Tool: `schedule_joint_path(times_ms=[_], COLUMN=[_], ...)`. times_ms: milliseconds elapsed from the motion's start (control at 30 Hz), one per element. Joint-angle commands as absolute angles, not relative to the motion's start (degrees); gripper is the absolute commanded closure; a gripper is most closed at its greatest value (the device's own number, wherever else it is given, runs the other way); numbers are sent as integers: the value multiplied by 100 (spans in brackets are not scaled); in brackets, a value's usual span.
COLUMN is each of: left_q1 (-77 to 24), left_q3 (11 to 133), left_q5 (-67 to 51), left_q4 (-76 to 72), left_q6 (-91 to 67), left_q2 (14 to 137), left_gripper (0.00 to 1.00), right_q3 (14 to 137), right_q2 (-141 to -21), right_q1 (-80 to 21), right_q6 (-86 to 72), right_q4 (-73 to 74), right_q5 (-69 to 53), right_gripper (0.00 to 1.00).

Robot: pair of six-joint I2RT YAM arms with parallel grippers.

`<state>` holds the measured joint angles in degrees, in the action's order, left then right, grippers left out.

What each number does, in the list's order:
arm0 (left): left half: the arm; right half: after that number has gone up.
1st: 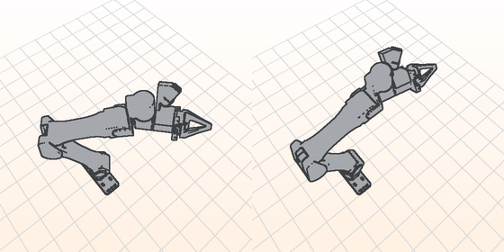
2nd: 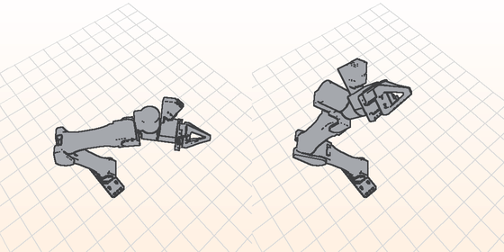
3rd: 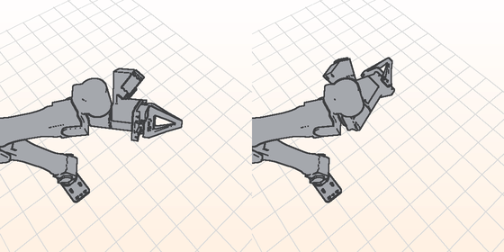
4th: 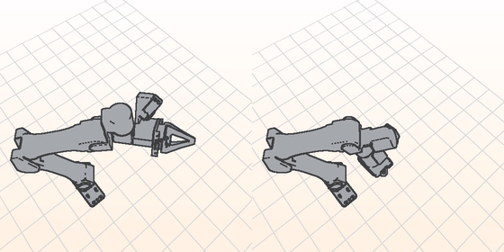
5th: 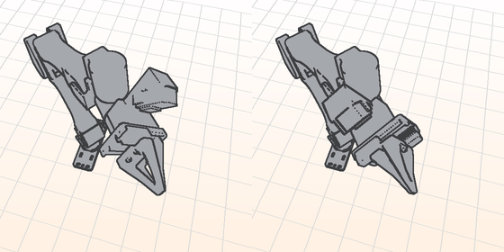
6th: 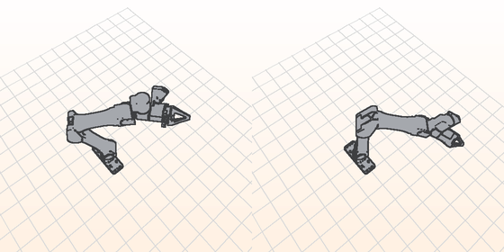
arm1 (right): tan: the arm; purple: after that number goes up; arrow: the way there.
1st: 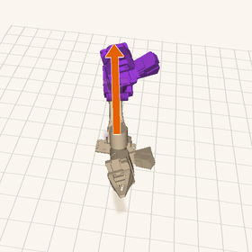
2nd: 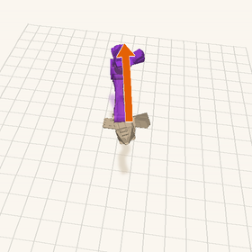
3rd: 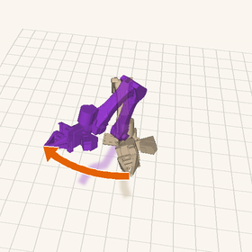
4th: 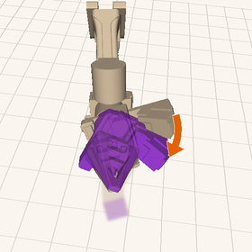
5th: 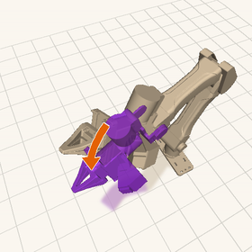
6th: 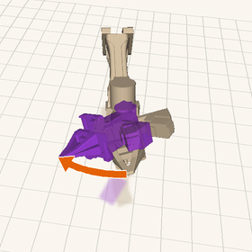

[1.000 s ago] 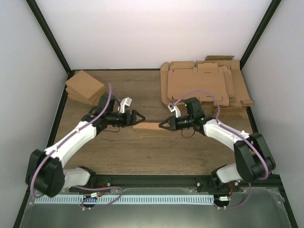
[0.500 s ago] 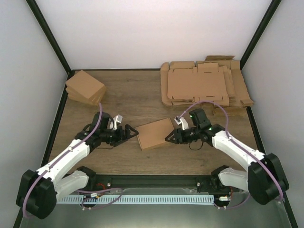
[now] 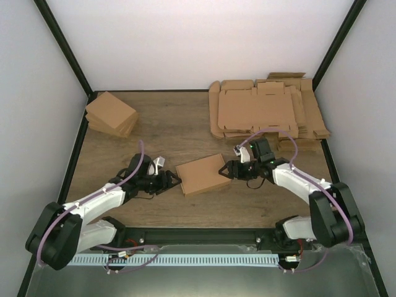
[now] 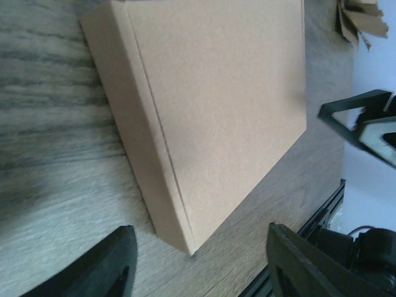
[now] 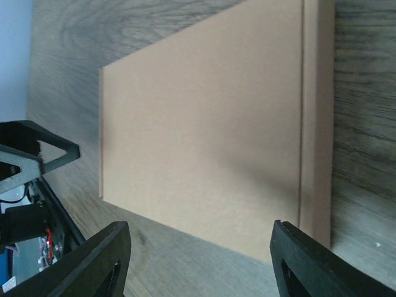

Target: Fold the paper box

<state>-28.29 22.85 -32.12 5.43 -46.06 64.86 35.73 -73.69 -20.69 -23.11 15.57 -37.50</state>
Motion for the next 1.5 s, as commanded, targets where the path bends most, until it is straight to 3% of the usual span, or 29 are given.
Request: schedule_joint_path(times_ms=[0, 300, 467, 833, 1267, 1467], left_q1=[-2865, -2865, -2863, -2861, -2811, -2777], left_q3=[2208, 2220, 2154, 2193, 2676, 2670], left_q5=[-3180, -3338, -3344, -3457, -3248, -3108], left_q4=[-329, -643, -665, -816, 71, 565], left_q6=[-4632, -4516, -4454, -4396, -3771, -3517], left_q2=[6754, 7498, 7671, 7907, 8040, 7922], left_gripper=[43, 50, 56, 57, 85, 89], right_q3=[3533, 3556, 3513, 3694, 3484, 3352], right_q2=[-7881, -8414, -8138, -7613, -8238, -8132], right_q1=[-1987, -1956, -1952, -1745, -1735, -1706], right_q6=[-2159, -2157, -2140, -2144, -2045, -2126], right_q4=[972, 704, 756, 1004, 879, 703], right_q5=[-3764, -3519, -3700, -3143, -3169, -3649], right_gripper=[35, 35, 35, 35, 32, 16])
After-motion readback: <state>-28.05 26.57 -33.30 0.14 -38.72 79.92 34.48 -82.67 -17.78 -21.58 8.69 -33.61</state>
